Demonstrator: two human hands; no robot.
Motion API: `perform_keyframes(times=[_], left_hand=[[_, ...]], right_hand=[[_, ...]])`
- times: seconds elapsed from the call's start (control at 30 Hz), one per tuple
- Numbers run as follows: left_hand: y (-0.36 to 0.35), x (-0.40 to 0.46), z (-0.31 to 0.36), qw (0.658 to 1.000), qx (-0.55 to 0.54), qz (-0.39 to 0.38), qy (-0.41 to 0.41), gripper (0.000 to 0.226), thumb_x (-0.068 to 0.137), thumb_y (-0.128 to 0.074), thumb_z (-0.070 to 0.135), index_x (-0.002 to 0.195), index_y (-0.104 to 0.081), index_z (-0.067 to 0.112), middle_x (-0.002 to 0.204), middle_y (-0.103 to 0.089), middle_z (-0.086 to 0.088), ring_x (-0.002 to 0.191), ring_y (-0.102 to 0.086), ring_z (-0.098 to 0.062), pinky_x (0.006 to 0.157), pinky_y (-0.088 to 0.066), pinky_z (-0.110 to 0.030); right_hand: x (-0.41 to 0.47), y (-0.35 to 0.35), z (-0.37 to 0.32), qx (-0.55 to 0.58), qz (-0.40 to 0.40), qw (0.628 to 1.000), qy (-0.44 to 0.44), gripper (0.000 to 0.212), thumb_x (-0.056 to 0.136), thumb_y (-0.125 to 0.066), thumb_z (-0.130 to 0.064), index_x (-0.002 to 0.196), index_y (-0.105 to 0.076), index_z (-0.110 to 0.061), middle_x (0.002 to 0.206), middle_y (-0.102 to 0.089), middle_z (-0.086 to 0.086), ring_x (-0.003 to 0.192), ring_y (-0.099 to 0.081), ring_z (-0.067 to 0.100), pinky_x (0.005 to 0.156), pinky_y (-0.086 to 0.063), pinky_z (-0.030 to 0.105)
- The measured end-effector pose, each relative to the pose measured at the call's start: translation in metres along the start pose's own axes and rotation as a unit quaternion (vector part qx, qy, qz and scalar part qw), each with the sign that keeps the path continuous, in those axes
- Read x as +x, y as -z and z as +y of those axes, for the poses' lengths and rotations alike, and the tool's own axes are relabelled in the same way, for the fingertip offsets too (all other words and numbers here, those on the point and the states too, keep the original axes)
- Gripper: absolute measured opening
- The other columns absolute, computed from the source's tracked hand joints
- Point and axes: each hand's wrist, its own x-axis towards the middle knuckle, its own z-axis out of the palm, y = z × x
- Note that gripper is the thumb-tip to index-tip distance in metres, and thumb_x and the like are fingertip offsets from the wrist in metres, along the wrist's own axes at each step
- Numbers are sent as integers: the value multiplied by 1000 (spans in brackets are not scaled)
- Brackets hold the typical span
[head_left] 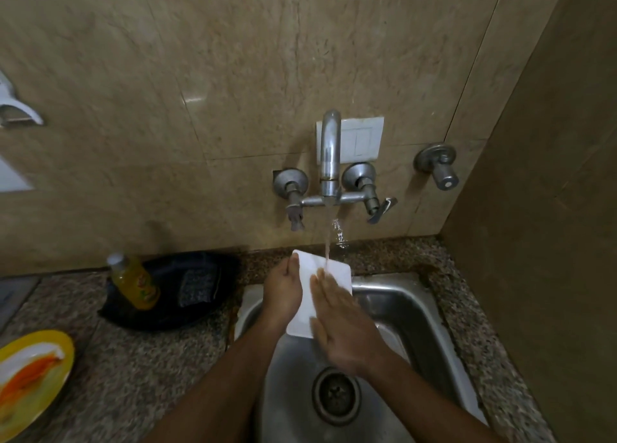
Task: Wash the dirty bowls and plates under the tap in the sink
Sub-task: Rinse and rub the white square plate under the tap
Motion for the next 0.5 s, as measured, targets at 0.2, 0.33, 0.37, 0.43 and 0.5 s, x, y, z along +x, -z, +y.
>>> perform_keyframes(times=[0.2,0.33,0.37,0.43,0.5], left_hand=[[2,-1,0,1000,-16,24,9,38,105,-39,32,85,-64,11,75,-62,2,69,-57,-9,56,-39,-17],[1,-4,-1,1000,-15,17,-8,39,105,-39,31,82,-63,10,71,-60,1,65,-55,-10,56,-38,-19],[-2,-4,0,1000,-15,19,-6,39,105,-39,30,84,-64,9,73,-60,0,66,-54,-10,59,-36,-23],[-3,-2,3,999,-11,31,-5,40,106,-39,29,88,-66,5,79,-61,-2,72,-57,-15,64,-34,-23],[1,1,2,999,-8,36,-12,41,106,-39,29,89,-66,3,84,-64,-7,77,-58,-19,67,-35,-23]], right_hand=[[2,0,-2,-22,-9,1000,-19,71,100,-22,-45,157,6,-13,162,16,4,150,13,15,124,2,38],[5,5,11,-41,-8,998,-38,76,94,-12,-50,157,1,-10,164,7,8,152,6,20,124,-6,44],[9,7,13,-38,4,997,-60,77,94,-13,-50,157,2,-8,164,9,10,152,6,22,124,-4,42],[9,9,5,-30,-7,998,-54,78,93,-12,-50,157,1,-6,164,8,14,152,4,23,123,0,38],[-2,5,-3,-36,-26,999,-13,78,92,-9,-50,157,-5,-7,165,-1,14,153,-2,22,124,-5,43]])
